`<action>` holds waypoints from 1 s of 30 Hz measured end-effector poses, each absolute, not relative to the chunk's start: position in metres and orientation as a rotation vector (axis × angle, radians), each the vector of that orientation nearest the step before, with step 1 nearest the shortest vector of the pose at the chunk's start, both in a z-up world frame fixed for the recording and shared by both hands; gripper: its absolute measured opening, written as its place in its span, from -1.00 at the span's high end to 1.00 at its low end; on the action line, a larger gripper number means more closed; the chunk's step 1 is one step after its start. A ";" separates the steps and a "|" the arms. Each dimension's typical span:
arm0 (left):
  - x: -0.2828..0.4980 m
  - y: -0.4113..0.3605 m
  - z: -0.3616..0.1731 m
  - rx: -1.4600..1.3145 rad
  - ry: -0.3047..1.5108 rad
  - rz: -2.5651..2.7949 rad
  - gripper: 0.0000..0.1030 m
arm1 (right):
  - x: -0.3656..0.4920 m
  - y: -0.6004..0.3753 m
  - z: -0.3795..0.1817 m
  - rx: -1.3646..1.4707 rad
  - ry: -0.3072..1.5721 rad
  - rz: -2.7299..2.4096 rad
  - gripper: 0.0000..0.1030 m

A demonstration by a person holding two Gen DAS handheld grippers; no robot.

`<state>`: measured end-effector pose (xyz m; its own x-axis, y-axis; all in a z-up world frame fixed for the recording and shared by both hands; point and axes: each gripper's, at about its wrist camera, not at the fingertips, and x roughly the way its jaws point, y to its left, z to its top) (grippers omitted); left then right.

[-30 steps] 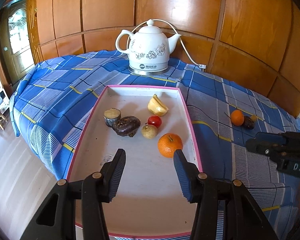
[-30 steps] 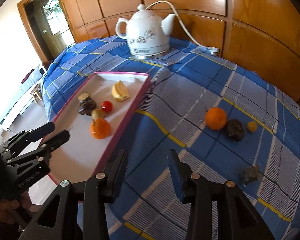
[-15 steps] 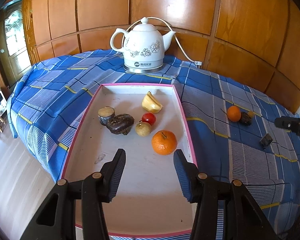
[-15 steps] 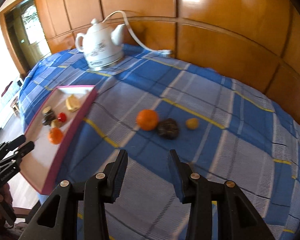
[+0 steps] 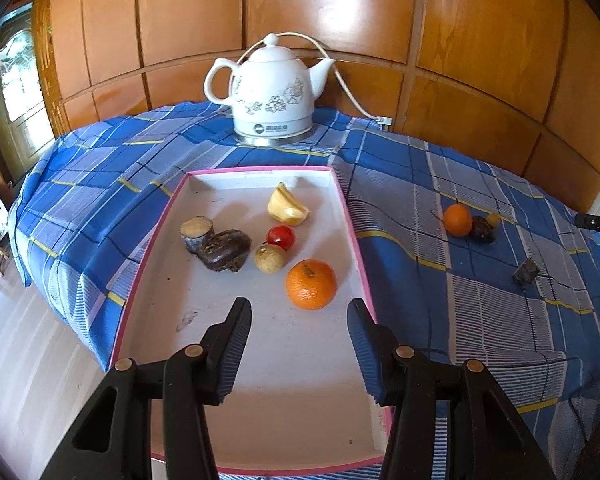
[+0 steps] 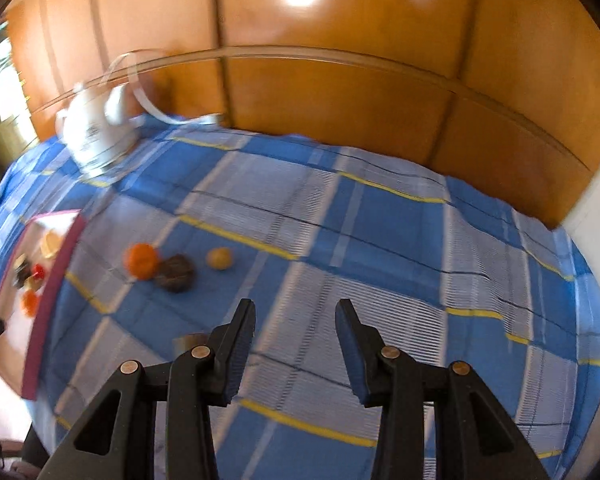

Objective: Organize fruits
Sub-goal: 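Grasp the second orange with the left tool while the right tool reaches the dark wooden stump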

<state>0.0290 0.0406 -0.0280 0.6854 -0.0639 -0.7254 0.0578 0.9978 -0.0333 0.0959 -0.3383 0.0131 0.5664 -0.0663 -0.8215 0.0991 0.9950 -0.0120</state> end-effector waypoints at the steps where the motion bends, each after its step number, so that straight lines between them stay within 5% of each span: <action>1: 0.030 0.038 -0.027 -0.002 0.812 -0.077 0.02 | 0.095 -0.349 0.009 0.062 0.967 -0.117 0.18; 17: 0.080 -0.066 -0.019 0.128 0.845 -0.321 0.02 | 0.089 -0.384 -0.006 0.251 0.978 -0.137 0.18; 30: 0.158 -0.118 -0.047 -0.021 0.985 -0.426 0.11 | 0.092 -0.380 -0.009 0.239 0.994 -0.108 0.18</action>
<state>0.1581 -0.1185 -0.0470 0.4770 -0.3584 -0.8026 0.3394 0.9174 -0.2079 0.0925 -0.3800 -0.0087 0.5424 0.0189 -0.8399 0.1984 0.9686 0.1499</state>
